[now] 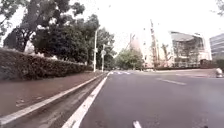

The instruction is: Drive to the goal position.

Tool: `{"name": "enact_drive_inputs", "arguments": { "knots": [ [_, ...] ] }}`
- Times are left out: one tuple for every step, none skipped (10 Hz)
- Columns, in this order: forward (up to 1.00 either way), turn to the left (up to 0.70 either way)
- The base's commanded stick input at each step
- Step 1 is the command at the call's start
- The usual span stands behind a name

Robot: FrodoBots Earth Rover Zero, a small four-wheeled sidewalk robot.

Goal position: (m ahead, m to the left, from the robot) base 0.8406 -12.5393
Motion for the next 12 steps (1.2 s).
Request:
{"name": "enact_drive_inputs", "arguments": {
  "knots": [
    [0.70, 0.00],
    [0.70, 0.00],
    [0.70, 0.00],
    [0.70, 0.00],
    [0.45, 0.00],
    [0.45, 0.00],
    [0.45, 0.00],
    [0.45, 0.00],
    [0.45, 0.00],
    [0.45, 0.00],
    [0.45, 0.00],
    [0.45, 0.00]
  ]
}}
